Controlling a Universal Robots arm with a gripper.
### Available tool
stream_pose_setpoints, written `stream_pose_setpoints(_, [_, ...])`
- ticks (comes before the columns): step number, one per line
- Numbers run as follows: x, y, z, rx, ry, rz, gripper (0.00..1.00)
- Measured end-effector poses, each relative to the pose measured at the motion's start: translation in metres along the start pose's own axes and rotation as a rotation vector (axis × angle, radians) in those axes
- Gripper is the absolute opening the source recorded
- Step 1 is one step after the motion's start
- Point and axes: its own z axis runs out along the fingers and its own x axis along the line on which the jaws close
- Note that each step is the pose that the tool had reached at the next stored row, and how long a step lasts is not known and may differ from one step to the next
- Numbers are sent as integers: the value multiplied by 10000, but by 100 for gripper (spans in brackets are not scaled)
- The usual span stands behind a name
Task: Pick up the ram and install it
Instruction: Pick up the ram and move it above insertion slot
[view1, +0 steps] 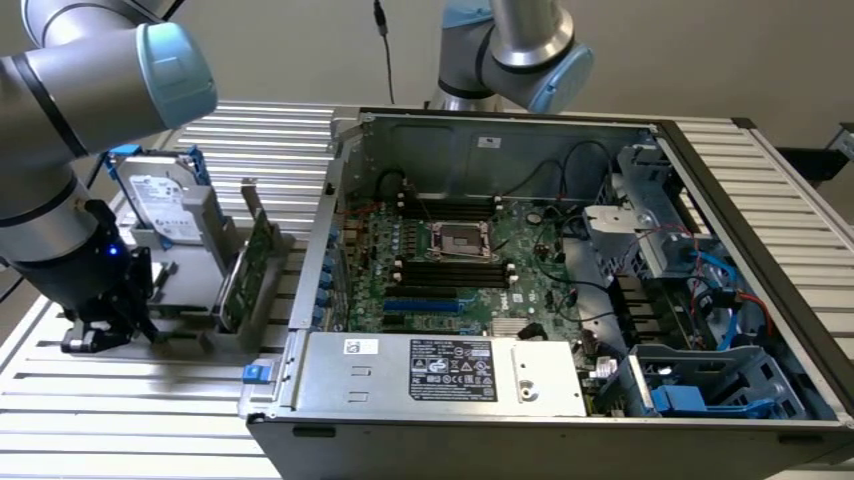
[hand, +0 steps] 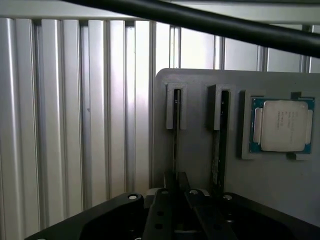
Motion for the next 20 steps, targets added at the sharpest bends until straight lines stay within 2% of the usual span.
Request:
stream_pose_setpoints(2, [-1,0,0,-1,-25,2,14])
stream_pose_setpoints(8, [1,0,0,-3,-32,0,14])
stream_pose_setpoints(11, [1,0,-30,-3,-71,-1,14])
stream_pose_setpoints(14, [-2,1,-111,-2,-82,0,14])
stream_pose_setpoints(20, [-9,3,-375,-2,-82,0,14])
